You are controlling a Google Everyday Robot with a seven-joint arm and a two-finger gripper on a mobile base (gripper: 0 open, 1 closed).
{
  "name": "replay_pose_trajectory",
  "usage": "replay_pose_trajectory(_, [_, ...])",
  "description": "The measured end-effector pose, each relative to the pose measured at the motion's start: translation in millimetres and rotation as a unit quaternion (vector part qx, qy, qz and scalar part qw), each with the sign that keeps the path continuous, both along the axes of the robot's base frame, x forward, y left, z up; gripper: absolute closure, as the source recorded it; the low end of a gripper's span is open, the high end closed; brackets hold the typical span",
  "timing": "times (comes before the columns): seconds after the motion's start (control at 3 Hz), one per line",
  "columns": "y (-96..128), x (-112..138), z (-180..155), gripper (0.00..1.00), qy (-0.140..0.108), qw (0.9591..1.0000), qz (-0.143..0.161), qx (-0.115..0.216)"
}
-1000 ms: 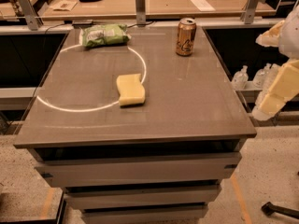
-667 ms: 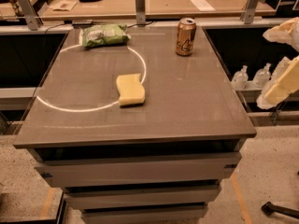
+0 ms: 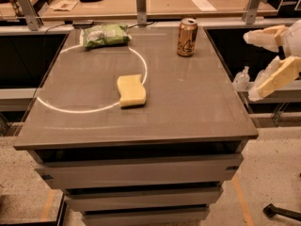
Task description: Move orange can near sponge
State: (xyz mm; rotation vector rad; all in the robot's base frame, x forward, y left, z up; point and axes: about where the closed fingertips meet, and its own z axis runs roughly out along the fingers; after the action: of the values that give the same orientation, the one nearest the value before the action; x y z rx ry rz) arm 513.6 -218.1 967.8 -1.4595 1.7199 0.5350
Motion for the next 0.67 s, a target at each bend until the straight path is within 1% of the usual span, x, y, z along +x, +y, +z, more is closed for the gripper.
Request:
replay_pose_trajectory(0.33, [9,11,2,0.00,-0.001,0.9978,0.009,0.066])
replay_pose_trajectory(0.67, [8,26,-4,0.00,0.016,0.9926,-0.027,0.118])
